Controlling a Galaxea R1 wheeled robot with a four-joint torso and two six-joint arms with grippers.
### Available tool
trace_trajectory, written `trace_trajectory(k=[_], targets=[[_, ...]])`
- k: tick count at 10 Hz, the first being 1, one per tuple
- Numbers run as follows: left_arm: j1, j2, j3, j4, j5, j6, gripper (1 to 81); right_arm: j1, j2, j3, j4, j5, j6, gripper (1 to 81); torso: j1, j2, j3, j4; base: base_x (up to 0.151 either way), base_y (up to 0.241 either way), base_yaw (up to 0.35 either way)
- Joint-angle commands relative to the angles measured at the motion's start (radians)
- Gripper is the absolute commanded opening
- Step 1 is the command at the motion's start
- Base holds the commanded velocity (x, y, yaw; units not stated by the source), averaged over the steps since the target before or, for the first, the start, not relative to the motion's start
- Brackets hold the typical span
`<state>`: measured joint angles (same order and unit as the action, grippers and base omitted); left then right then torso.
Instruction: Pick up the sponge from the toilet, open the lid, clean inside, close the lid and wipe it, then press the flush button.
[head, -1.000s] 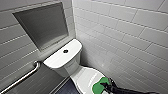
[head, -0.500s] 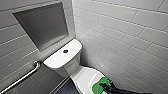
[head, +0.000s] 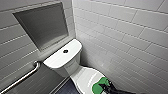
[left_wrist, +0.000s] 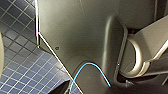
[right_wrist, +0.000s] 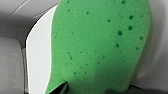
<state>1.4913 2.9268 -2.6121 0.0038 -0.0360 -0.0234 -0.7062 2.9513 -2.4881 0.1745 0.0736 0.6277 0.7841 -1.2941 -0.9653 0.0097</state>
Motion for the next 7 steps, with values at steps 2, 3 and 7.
trace_trajectory(k=[2,3,7], targets=[[0.021,-0.009,0.003,-0.021,0.082,0.003,81.1,0.060,0.025,-0.023,-0.096,0.006,-0.008,81.1,0.000,0.000,0.000,0.000,0.000,0.000,0.000],[0.022,-0.006,0.003,-0.021,0.083,0.003,81.1,0.058,0.025,-0.023,-0.099,0.008,-0.008,81.1,0.000,0.000,0.000,0.000,0.000,0.000,0.000],[0.022,-0.009,0.003,-0.022,0.084,0.002,81.1,0.037,0.028,-0.017,-0.125,0.051,-0.009,81.1,-0.001,0.000,-0.037,0.000,0.000,0.000,0.000]])
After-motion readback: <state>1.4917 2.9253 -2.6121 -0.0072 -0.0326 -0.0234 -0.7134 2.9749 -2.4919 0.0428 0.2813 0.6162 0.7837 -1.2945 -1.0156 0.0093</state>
